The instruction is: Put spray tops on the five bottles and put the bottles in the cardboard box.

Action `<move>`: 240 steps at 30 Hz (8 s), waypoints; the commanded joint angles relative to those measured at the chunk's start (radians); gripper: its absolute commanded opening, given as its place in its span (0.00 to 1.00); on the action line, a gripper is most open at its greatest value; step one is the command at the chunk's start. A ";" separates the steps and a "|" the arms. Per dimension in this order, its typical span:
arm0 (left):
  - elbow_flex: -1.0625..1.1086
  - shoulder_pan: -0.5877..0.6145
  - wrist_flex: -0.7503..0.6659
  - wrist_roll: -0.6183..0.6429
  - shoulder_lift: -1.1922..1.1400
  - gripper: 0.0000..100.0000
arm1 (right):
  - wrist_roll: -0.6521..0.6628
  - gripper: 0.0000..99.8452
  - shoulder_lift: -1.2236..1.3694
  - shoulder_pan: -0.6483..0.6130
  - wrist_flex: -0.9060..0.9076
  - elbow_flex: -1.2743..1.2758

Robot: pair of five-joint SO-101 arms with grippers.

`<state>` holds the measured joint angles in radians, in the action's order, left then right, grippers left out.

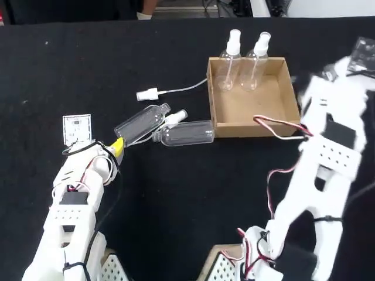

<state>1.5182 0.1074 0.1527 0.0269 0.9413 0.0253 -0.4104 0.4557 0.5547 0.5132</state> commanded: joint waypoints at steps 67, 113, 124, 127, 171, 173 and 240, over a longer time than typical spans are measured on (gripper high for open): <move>-0.015 -0.008 -0.017 -0.006 0.018 0.24 | 0.051 0.01 0.766 -0.203 -0.752 -0.180; -0.016 -0.010 -0.017 -0.006 0.018 0.24 | 0.057 0.29 0.766 -0.215 -0.664 -0.176; -0.016 -0.010 -0.017 -0.006 0.018 0.24 | 0.057 0.29 0.766 -0.215 -0.664 -0.179; -0.016 -0.010 -0.017 -0.006 0.018 0.24 | 0.057 0.29 0.766 -0.215 -0.664 -0.179; -0.016 -0.010 -0.018 -0.006 0.018 0.24 | 0.048 0.39 0.570 -0.207 -0.146 -0.300; -0.016 -0.010 -0.018 -0.006 0.018 0.24 | 0.048 0.39 0.570 -0.207 -0.109 -0.331; -0.015 -0.007 -0.018 -0.006 0.017 0.24 | 0.178 0.01 0.593 -0.112 -0.064 -0.191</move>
<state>1.5182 0.1059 0.1527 0.0269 0.9413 0.1926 0.1711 0.3222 0.5132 0.4166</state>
